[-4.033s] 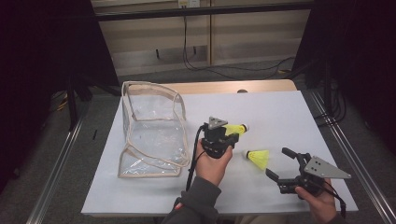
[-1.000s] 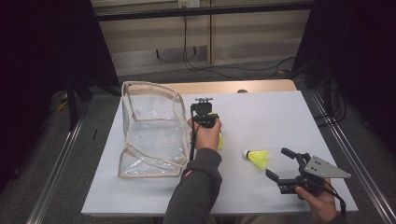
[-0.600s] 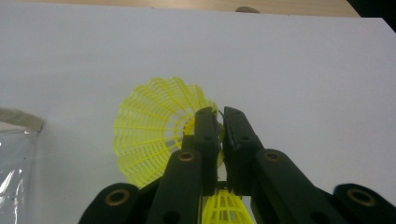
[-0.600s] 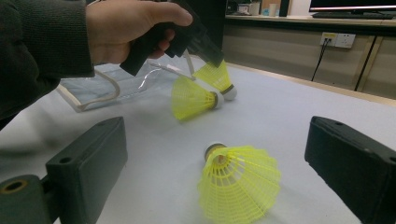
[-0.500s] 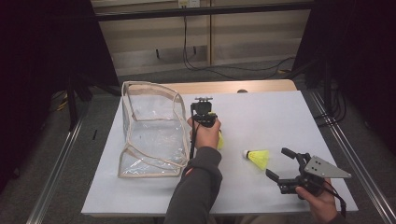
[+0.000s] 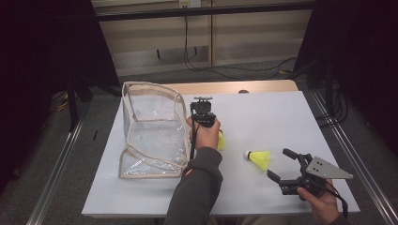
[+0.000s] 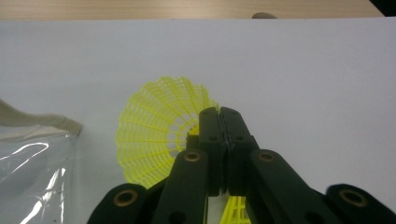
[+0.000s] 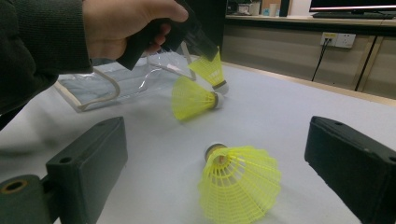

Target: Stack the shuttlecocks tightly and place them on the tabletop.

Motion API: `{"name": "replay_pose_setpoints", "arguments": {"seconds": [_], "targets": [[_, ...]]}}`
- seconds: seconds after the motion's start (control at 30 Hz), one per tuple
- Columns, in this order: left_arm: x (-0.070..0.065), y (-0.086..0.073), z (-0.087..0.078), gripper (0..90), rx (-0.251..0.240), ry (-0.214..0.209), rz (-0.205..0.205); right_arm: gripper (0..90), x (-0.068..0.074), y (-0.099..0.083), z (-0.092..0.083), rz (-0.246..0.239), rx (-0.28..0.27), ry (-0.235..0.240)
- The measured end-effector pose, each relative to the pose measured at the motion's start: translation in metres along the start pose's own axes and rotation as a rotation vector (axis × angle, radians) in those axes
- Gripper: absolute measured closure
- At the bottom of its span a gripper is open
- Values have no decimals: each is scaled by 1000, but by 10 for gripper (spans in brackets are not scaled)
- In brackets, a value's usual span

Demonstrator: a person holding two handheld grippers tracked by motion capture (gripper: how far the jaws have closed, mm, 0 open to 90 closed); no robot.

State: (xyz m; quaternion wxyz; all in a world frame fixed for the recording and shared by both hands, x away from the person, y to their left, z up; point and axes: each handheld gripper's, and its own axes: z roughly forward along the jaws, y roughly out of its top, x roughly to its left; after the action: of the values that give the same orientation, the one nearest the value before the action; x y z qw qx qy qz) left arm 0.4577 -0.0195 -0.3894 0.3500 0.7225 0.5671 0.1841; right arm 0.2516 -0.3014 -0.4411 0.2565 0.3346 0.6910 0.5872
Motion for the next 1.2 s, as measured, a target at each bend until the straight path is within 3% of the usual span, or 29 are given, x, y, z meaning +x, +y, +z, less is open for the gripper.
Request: {"name": "replay_pose_setpoints", "arguments": {"seconds": [0.13,0.37,0.67,0.8,1.2], "targets": [[0,0,1,883,1,1,6,53,0,0,1,-2,-1,0],[-11,4,3,760,-23,-59,35,54,0,0,0,2,1,2],[-19,9,10,706,-26,-140,42,54,0,0,0,2,1,4],[-23,10,13,716,-14,-160,55,54,0,0,0,0,1,5],[-29,8,26,865,17,-200,78,53,0,0,0,-2,-1,5]]}}
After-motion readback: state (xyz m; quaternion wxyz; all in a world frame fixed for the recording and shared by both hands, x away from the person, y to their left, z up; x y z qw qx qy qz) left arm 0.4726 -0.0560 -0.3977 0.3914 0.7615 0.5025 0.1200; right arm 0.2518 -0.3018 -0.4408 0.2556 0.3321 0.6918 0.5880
